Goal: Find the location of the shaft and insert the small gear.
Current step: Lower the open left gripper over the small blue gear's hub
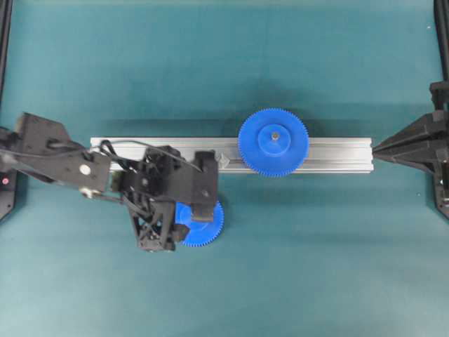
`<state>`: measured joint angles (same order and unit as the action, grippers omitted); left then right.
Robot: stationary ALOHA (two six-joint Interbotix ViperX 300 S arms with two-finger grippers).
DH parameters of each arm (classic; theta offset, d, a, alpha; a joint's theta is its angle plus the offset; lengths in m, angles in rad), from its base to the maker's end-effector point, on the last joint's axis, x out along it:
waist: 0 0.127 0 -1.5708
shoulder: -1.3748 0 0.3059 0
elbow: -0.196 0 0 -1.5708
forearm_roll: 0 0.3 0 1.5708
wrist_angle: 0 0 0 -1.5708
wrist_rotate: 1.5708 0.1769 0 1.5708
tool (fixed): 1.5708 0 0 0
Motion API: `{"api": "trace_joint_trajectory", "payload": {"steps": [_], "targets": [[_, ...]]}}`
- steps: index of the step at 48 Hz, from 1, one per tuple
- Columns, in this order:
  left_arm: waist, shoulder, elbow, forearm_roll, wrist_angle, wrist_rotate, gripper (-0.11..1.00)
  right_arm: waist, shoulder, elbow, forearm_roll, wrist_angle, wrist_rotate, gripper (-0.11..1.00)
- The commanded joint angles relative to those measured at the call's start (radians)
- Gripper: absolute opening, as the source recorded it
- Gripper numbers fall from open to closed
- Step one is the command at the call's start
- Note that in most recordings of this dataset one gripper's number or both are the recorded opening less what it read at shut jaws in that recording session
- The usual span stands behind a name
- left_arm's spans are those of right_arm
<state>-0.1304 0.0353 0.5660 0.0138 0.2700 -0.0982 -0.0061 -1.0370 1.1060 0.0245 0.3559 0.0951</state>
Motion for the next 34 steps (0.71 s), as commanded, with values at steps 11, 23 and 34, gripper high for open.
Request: {"api": "trace_joint_trajectory", "payload": {"steps": [11, 23, 34], "targets": [[-0.012, 0.064, -0.071, 0.002, 0.032, 0.008, 0.91, -0.018, -0.006, 0.000, 0.000, -0.005, 0.011, 0.14], [-0.012, 0.084, -0.080, 0.003, 0.058, 0.008, 0.91, -0.025, -0.015, 0.014, 0.000, -0.009, 0.011, 0.14], [-0.002, 0.094, -0.083, 0.002, 0.058, 0.008, 0.91, -0.032, -0.026, 0.017, 0.000, -0.011, 0.011, 0.14]]}}
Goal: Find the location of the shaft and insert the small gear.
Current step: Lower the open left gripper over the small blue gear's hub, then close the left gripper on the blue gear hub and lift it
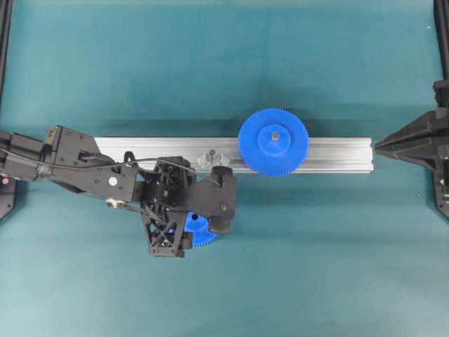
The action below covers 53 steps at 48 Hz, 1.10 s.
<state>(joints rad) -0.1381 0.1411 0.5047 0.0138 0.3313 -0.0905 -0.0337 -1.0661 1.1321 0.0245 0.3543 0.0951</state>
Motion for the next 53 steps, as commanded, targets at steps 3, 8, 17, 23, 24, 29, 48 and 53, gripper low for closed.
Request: {"api": "trace_joint_trajectory", "payload": {"steps": [3, 8, 17, 23, 24, 29, 48, 53], "targets": [[0.006, -0.008, -0.023, 0.003, -0.005, 0.000, 0.91, -0.005, 0.000, -0.008, 0.000, -0.009, 0.011, 0.14], [0.008, 0.000, -0.025, 0.003, -0.005, 0.002, 0.91, -0.005, -0.002, -0.006, 0.000, -0.009, 0.012, 0.14], [0.020, 0.008, -0.026, 0.003, -0.006, 0.003, 0.91, -0.005, -0.008, -0.003, 0.000, -0.003, 0.012, 0.14], [0.021, 0.009, -0.026, 0.003, -0.006, 0.000, 0.91, -0.005, -0.012, -0.003, 0.000, -0.002, 0.012, 0.14], [0.021, 0.009, -0.028, 0.003, -0.006, 0.000, 0.91, -0.006, -0.012, -0.003, 0.000, -0.002, 0.012, 0.14], [0.021, 0.009, -0.028, 0.003, -0.006, -0.003, 0.91, -0.005, -0.012, -0.003, 0.000, -0.002, 0.012, 0.14], [0.014, 0.017, -0.029, 0.003, -0.006, -0.012, 0.91, -0.006, -0.012, -0.002, 0.003, -0.002, 0.014, 0.14], [0.009, 0.020, -0.031, 0.003, -0.006, -0.012, 0.91, -0.005, -0.014, -0.003, 0.005, -0.002, 0.012, 0.14]]}}
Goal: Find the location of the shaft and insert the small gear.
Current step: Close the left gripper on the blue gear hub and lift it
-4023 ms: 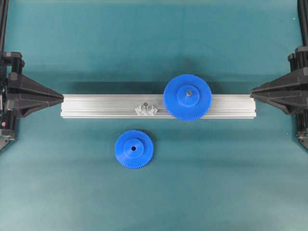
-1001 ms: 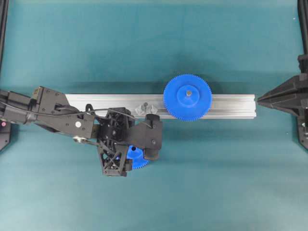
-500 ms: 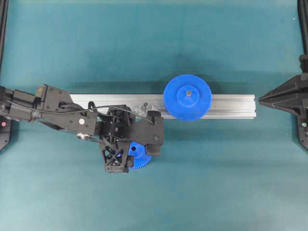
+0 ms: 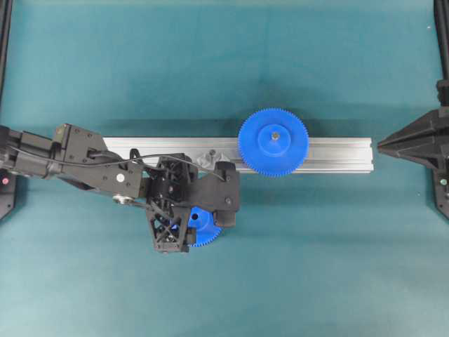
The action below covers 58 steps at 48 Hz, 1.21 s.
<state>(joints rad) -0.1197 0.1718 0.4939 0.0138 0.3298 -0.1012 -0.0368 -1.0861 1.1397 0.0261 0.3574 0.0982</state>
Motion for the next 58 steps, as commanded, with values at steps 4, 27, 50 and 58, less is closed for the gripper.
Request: {"api": "trace_joint_trajectory", "payload": {"steps": [4, 27, 50, 58], "targets": [[-0.009, -0.008, -0.018, 0.003, -0.005, -0.003, 0.91, -0.003, 0.006, -0.011, 0.003, -0.005, 0.009, 0.14], [-0.011, 0.002, -0.028, 0.003, -0.002, -0.005, 0.91, -0.003, 0.008, -0.006, 0.003, -0.002, 0.011, 0.14], [-0.015, 0.008, -0.009, 0.003, 0.005, -0.032, 0.88, -0.003, 0.006, -0.003, 0.005, -0.003, 0.011, 0.14], [-0.015, 0.005, -0.018, 0.003, 0.034, -0.032, 0.73, -0.003, 0.006, -0.003, 0.003, -0.003, 0.011, 0.14]]}}
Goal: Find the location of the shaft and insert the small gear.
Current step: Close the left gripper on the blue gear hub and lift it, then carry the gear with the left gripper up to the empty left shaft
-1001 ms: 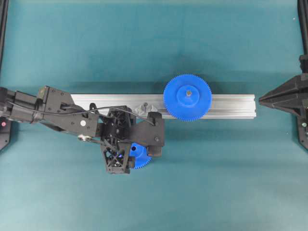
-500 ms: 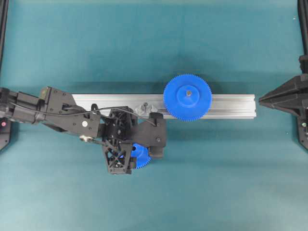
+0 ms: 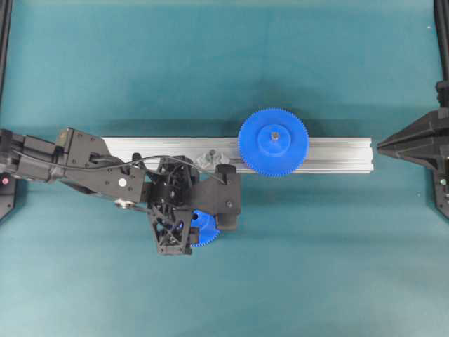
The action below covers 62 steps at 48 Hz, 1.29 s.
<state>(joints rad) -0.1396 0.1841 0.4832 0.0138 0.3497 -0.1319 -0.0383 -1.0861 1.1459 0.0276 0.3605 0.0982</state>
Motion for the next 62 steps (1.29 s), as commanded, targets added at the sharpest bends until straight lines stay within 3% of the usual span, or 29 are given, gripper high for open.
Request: {"api": "trace_joint_trajectory", "payload": {"steps": [1, 4, 33, 43, 62], "targets": [[0.005, -0.008, -0.008, 0.003, 0.017, -0.002, 0.71, -0.002, 0.006, -0.009, 0.002, -0.005, 0.011, 0.14], [0.003, -0.014, -0.009, 0.003, 0.032, -0.002, 0.65, -0.002, 0.006, -0.008, 0.003, -0.006, 0.011, 0.14], [0.008, -0.195, -0.028, 0.003, 0.058, 0.005, 0.65, -0.002, 0.003, 0.012, 0.011, -0.008, 0.040, 0.14], [0.044, -0.245, -0.034, 0.008, 0.100, 0.011, 0.65, 0.000, -0.011, 0.015, 0.008, -0.012, 0.041, 0.14], [0.155, -0.278, -0.081, 0.012, 0.106, 0.149, 0.65, -0.002, -0.029, 0.015, 0.006, -0.012, 0.041, 0.14]]}}
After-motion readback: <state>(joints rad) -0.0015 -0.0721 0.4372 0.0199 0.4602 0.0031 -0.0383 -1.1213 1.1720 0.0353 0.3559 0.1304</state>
